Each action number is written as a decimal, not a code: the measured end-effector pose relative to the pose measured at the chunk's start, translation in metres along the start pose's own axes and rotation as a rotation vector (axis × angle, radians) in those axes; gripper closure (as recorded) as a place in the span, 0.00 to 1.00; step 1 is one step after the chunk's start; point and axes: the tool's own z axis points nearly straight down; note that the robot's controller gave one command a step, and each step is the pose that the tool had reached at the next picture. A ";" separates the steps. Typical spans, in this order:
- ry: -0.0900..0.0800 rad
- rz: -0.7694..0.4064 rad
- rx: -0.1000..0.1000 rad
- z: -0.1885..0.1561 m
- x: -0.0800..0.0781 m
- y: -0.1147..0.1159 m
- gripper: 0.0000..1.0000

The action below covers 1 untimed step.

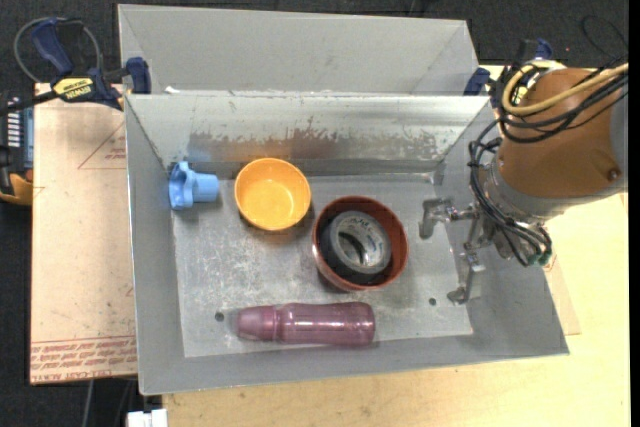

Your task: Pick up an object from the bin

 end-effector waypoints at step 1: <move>0.000 0.000 -0.001 0.000 0.000 0.000 0.00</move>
Offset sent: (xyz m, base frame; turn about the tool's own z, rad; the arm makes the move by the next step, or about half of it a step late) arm 0.0000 0.0000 0.0000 0.0000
